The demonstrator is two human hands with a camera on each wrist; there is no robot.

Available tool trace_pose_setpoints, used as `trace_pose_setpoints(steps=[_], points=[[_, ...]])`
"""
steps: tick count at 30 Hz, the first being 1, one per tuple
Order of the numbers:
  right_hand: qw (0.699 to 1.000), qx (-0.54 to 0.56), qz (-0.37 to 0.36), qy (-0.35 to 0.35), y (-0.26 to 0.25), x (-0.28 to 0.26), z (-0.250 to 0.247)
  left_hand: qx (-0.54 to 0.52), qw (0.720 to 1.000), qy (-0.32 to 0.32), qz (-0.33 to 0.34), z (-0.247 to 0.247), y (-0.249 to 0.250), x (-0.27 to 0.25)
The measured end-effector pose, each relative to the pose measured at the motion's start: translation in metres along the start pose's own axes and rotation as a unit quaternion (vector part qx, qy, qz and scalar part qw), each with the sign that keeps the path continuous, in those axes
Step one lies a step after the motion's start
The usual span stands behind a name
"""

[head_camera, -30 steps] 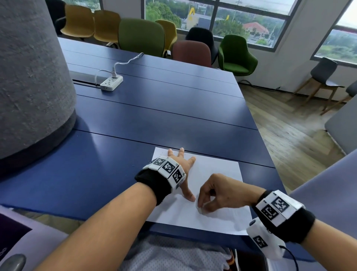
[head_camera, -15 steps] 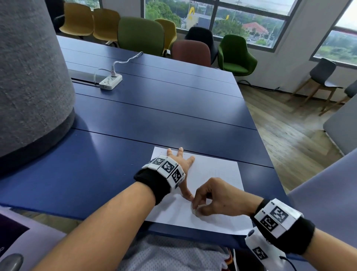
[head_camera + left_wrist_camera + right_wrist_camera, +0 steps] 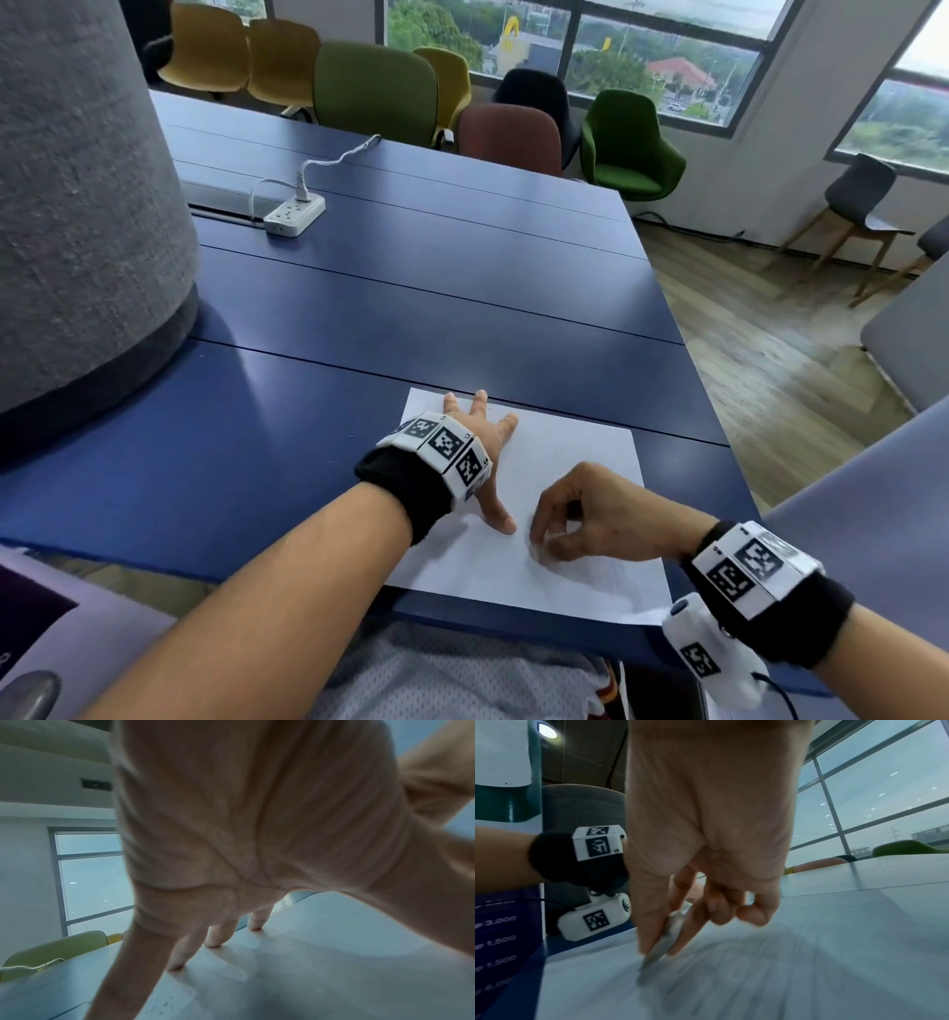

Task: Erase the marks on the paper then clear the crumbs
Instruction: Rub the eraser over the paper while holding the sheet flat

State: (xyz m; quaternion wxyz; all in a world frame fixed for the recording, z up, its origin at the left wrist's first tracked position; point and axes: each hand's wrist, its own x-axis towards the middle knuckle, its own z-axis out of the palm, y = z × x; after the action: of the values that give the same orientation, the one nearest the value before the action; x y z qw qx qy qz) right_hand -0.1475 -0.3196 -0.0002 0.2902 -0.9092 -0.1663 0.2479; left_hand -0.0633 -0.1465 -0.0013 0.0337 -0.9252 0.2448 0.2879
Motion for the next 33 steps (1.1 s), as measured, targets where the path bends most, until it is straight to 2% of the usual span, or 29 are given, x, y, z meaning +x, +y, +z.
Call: trace_pose_setpoints(steps=[2,3,6,7,8,11,12,15,17,21,22,26,27,31,33], points=[[0.999,0.0,0.002,-0.036,-0.002,0.0,-0.001,0.0,1.0,-0.001,-0.001,0.0,0.0,0.0],[1.0,-0.004,0.011,-0.015,0.001,0.004,-0.005,0.0,1.0,0.0,0.0,0.001,0.0,0.001],[0.992,0.007,0.045,0.117,0.009,0.016,-0.013,-0.001,1.0,0.0,0.0,0.001,-0.002,0.002],[0.989,0.02,0.051,0.14,0.009,0.018,-0.013,-0.001,1.0,-0.001,-0.001,0.001,-0.001,0.002],[0.988,0.029,0.052,0.139,0.008,0.017,-0.012,0.0,1.0,-0.001,-0.001,0.0,-0.001,0.001],[0.997,0.026,0.051,0.054,0.0,0.013,-0.014,0.001,1.0,-0.002,0.001,-0.001,0.0,-0.002],[0.997,0.019,0.053,0.05,0.0,0.015,-0.017,0.0,1.0,-0.002,0.001,-0.001,0.0,-0.002],[0.988,0.042,0.063,0.131,0.007,0.027,-0.022,-0.003,1.0,-0.003,-0.001,0.0,-0.001,-0.001],[0.988,0.041,0.052,0.143,0.011,0.028,-0.021,0.0,1.0,-0.002,-0.002,0.0,0.0,-0.001],[1.0,-0.018,0.016,0.012,0.006,0.02,-0.018,0.003,1.0,-0.001,0.0,-0.002,0.0,-0.003],[1.0,-0.023,0.015,0.012,0.006,0.022,-0.02,0.001,1.0,-0.001,0.0,-0.001,0.0,-0.002],[0.992,-0.004,0.017,0.125,0.011,0.033,-0.024,0.0,1.0,-0.002,-0.003,0.0,0.0,0.0],[0.991,0.001,0.015,0.132,0.012,0.032,-0.022,0.003,1.0,-0.002,-0.004,0.0,0.001,-0.001],[1.0,-0.008,-0.005,0.025,0.004,0.024,-0.017,0.009,1.0,0.0,-0.001,-0.001,0.001,-0.004],[0.998,-0.038,0.001,0.047,0.007,0.032,-0.026,0.007,1.0,0.003,0.0,0.0,0.002,-0.003]])
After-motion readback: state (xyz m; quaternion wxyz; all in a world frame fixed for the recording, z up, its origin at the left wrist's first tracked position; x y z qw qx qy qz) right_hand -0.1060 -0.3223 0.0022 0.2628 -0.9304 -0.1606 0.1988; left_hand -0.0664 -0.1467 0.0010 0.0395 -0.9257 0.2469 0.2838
